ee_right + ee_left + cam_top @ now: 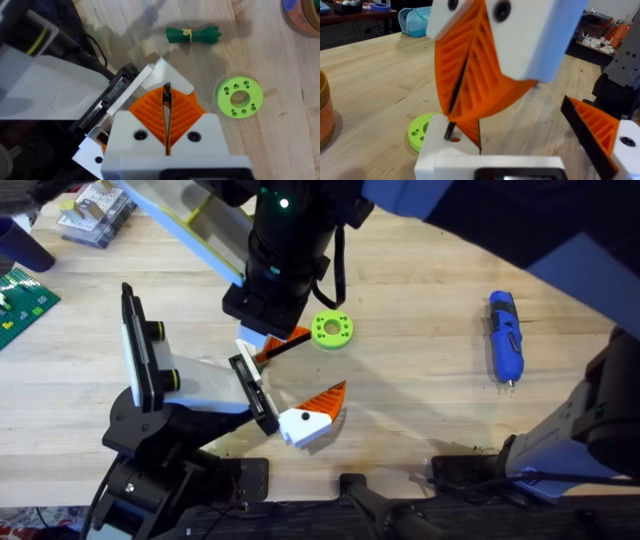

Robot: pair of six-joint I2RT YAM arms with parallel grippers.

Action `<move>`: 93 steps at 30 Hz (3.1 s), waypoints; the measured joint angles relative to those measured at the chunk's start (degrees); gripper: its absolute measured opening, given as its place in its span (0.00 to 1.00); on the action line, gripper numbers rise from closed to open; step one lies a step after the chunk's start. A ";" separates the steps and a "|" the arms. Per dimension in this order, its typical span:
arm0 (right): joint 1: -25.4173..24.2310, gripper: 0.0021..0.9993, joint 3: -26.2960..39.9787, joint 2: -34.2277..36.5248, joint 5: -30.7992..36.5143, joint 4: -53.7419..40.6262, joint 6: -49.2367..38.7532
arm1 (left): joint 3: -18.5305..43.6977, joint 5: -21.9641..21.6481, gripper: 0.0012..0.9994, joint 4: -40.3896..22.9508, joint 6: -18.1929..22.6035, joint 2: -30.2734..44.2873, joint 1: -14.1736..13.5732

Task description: Pick up the gripper from the table and insert it into the empty holder that is missing its gripper. Then pick up a screw, insert it into the mounting hole, and use the screwdriver to tighten it. Finally, clean up the table by picking up the vegetable and placing it into the bucket.

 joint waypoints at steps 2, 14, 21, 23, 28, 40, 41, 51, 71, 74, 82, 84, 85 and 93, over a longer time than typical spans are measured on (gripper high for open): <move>0.00 0.01 0.00 0.00 0.00 -0.11 0.02 | 0.00 0.00 0.99 0.02 -0.15 0.02 0.00; -0.07 0.01 0.00 -0.26 -0.02 -1.29 0.02 | 0.00 0.00 0.99 0.02 -0.19 0.00 0.00; -0.07 0.01 0.00 -3.74 -0.02 -1.22 0.02 | 0.00 0.00 0.99 0.02 -0.19 0.02 0.00; -0.07 0.01 0.00 -5.16 -0.02 -1.29 0.02 | 0.00 0.00 0.99 0.02 -0.19 0.00 0.00; -0.07 0.01 0.00 -6.64 -0.02 -1.81 0.04 | 0.00 0.00 0.99 0.02 -0.19 0.02 0.00; -0.07 0.01 0.00 -6.46 -0.02 -1.48 0.02 | 0.00 0.00 0.99 0.02 -0.19 0.02 0.00; -0.07 0.01 0.00 -6.27 -0.02 -1.52 0.02 | 0.00 0.00 0.99 0.02 -0.19 0.02 0.00; -0.07 0.01 0.00 -1.73 -0.02 -1.53 -0.02 | 0.00 0.00 0.99 0.00 -0.19 0.02 0.00; -0.07 0.01 0.00 1.22 -0.06 -1.75 -0.22 | 0.00 -0.42 0.99 -0.03 -0.89 0.05 0.15; -0.07 0.01 0.00 1.44 -0.06 -1.75 -0.22 | 0.00 -0.56 0.99 -0.02 -1.07 0.11 0.17; -0.07 0.01 0.00 1.45 -0.04 -1.68 -0.24 | 0.00 -0.59 0.99 -0.02 -1.07 0.11 0.17; -0.07 0.01 0.00 1.46 -0.04 -1.68 -0.24 | 0.00 -0.59 0.99 -0.02 -1.07 0.11 0.16; -0.07 0.01 0.00 1.45 -0.04 -1.63 -0.23 | 0.00 -0.59 0.99 -0.02 -1.07 0.11 0.17; -0.07 0.01 0.00 1.46 -0.04 0.53 -0.22 | 0.00 -0.39 0.99 0.00 -1.03 0.11 0.15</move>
